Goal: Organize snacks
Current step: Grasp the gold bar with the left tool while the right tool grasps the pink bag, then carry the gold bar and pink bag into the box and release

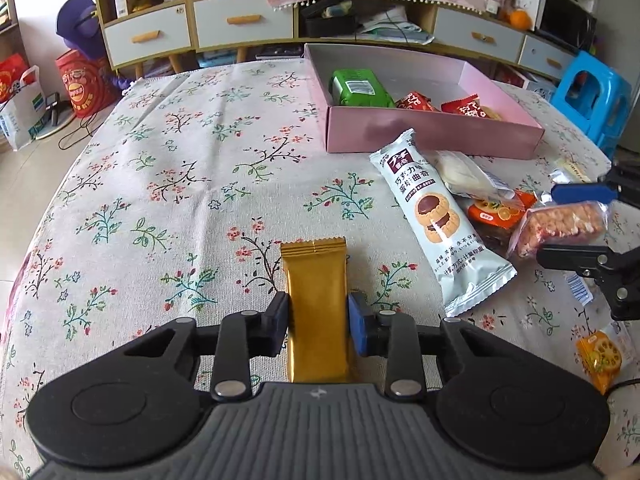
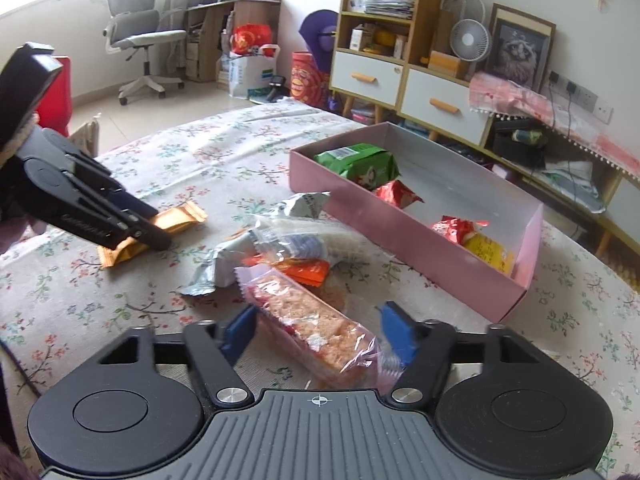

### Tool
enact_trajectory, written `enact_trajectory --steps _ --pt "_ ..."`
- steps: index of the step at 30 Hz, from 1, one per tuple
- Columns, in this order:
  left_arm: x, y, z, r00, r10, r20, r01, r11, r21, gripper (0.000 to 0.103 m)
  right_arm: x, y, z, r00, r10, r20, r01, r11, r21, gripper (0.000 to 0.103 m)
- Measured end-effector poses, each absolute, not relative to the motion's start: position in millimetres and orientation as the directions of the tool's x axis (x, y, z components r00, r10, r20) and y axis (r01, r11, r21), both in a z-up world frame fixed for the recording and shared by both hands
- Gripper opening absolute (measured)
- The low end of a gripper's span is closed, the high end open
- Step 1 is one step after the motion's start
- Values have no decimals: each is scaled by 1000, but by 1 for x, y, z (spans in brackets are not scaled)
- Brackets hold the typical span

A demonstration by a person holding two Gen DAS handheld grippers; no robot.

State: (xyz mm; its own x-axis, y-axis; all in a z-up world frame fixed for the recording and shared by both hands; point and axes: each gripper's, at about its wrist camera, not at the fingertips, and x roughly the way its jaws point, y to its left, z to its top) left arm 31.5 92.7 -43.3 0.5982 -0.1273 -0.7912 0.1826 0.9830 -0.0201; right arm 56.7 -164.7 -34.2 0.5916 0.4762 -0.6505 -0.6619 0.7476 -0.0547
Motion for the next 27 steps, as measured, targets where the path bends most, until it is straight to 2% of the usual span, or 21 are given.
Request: enact_trajectory --steps 3,11,27 --pt "33 93 -42 594 -127 -794 171 985 -29 27 54 -164 -33 575 493 -653 -679 733 -45 42" --pt "41 99 -40 587 -130 -799 133 989 -63 26 54 -170 -23 542 548 -637 -690 723 34 24" --pt "59 97 -8 645 -173 -744 115 985 -129 26 77 -188 10 577 604 -550 -601 770 215 23"
